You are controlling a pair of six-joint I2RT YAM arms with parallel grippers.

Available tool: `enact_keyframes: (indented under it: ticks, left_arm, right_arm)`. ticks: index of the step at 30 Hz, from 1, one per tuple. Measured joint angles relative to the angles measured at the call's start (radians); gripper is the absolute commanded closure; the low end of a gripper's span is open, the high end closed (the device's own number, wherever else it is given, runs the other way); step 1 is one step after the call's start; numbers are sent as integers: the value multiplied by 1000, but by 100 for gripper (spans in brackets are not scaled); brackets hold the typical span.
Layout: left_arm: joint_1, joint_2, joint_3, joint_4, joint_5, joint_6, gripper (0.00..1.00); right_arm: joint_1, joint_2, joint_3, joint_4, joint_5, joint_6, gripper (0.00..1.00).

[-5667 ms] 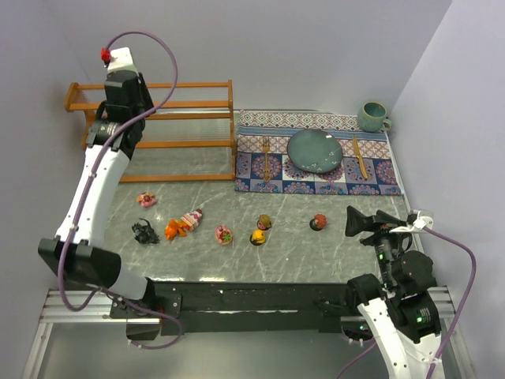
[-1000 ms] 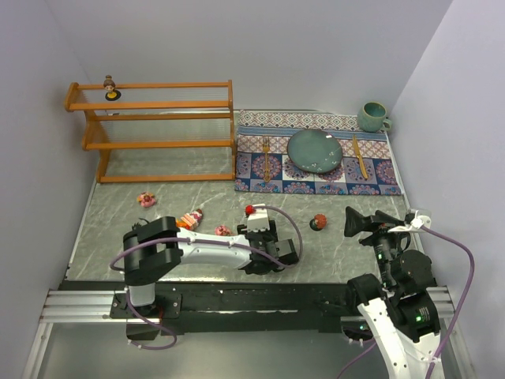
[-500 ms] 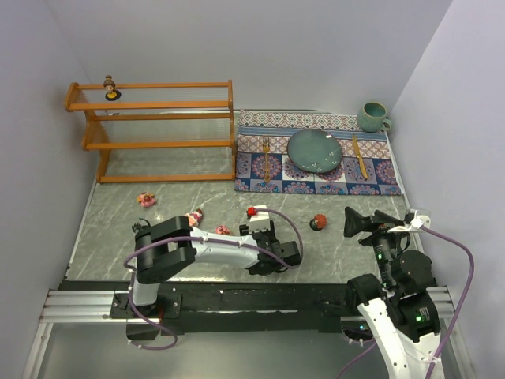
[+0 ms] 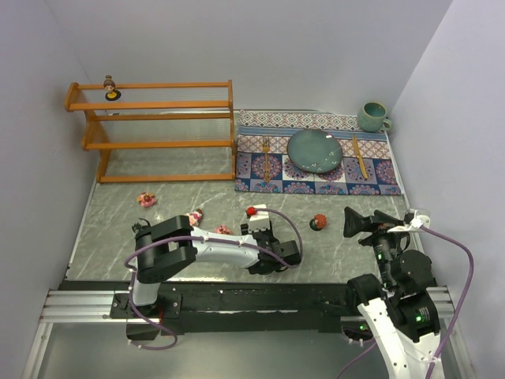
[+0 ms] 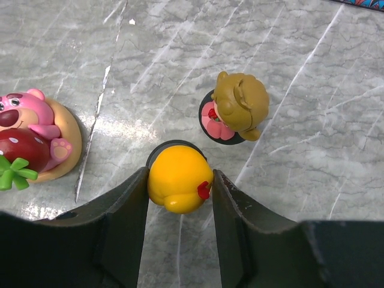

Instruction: Place and organize the plastic toys onto the shelf

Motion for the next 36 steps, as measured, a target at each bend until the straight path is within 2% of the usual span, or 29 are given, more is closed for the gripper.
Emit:
enact_keyframes:
  ticks: [3,8,14,18,26,36]
  left_arm:
    - [1,0,-1,-3,-8,0,69]
    - [1,-31,-8,-30,-21,8,69]
    - [17,-142,-8,-60,-30,95,68]
    - [71,-239,-10,-40,-5,230,67]
    - [275,-457,6,29,113,554,64]
    - [473,-528,233,10,216,887,59]
  right_arm:
    - [0,0,0,0,0,0,0]
    - [0,0,-1,0,0,0,0]
    - [0,0,-3,0,-2,-4,0]
    - [0,0,-3,0,-2,-5,0]
    - [0,0,-3,0,-2,-6,0]
    - [0,0,-3,0,-2,-6,0]
